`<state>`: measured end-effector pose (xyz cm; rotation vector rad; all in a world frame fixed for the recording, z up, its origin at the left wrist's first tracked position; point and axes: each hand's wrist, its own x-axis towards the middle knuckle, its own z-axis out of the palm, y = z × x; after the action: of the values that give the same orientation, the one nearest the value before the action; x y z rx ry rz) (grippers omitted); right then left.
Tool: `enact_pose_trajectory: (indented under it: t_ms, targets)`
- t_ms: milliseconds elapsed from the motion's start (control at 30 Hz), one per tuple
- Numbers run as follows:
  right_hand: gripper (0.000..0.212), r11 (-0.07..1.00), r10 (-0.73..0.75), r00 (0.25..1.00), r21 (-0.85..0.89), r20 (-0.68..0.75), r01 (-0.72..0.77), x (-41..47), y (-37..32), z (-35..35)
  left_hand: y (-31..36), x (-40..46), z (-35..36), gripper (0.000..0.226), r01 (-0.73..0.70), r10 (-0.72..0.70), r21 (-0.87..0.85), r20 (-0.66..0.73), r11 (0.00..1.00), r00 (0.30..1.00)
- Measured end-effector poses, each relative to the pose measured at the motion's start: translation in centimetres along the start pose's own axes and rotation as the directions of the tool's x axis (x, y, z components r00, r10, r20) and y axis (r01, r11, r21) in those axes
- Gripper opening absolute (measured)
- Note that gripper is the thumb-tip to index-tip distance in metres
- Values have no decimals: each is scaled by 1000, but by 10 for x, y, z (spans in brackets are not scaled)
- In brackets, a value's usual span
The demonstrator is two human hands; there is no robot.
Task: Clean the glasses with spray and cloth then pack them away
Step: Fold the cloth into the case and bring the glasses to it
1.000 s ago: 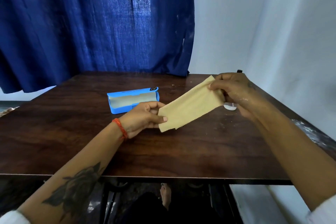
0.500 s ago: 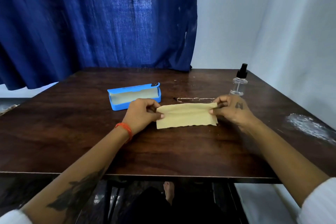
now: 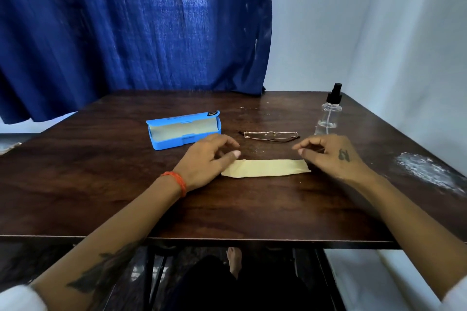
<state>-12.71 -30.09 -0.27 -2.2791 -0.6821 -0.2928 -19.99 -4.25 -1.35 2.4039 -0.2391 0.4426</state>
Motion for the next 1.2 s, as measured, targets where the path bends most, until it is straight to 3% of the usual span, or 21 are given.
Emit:
enact_pose_trajectory:
  t_ms: [100, 200, 267, 400, 467, 567, 633, 700, 867, 1000, 1100, 1200]
  targets:
    - [30, 997, -1, 988, -80, 157, 14, 2, 1, 8, 2, 9, 9, 24, 37, -50, 143, 92, 989, 994]
    - [18, 995, 7, 979, -101, 203, 14, 5, -1, 9, 2, 15, 8, 11, 137, -151, 123, 106, 983, 983]
    - [8, 997, 8, 975, -79, 222, 9, 8, -1, 9, 0, 14, 5, 8, 220, -218, -6, 114, 976, 969]
    - [10, 1000, 15, 982, -2, 186, -15, 8, 3, 8, -2, 10, -3, 6, 373, -357, -318, 111, 872, 928]
    - [10, 992, 53, 987, 106, 151, -69, 8, 4, 8, -3, 9, -7, 13, 418, -410, -456, 122, 786, 904]
    - [11, 921, 126, 979, 347, 159, -175, 8, 3, 9, -2, 5, -11, 17, 441, -449, -699, 190, 563, 873]
    - [11, 872, 144, 974, 442, 177, -209, 10, 0, 10, -1, 2, -12, 13, 432, -442, -740, 203, 515, 874]
    - [10, 843, 139, 972, 493, 189, -217, 11, -5, 10, -2, -1, -12, 8, 414, -430, -722, 177, 554, 885]
    - [9, 803, 126, 973, 556, 192, -213, 16, -18, 11, -6, -8, -17, 23, 304, -329, -663, 92, 684, 940]
    - [9, 798, 105, 980, 573, 169, -185, 21, -30, 13, -8, -15, -26, 11, 272, -324, -639, 37, 720, 945]
    - [11, 819, 95, 985, 551, 142, -159, 28, -40, 23, -15, -20, -34, 15, 250, -327, -453, -99, 856, 940]
    - [15, 849, 105, 989, 509, 102, -143, 37, -53, 37, -23, -23, -41, 7, 222, -324, -329, -301, 918, 897]
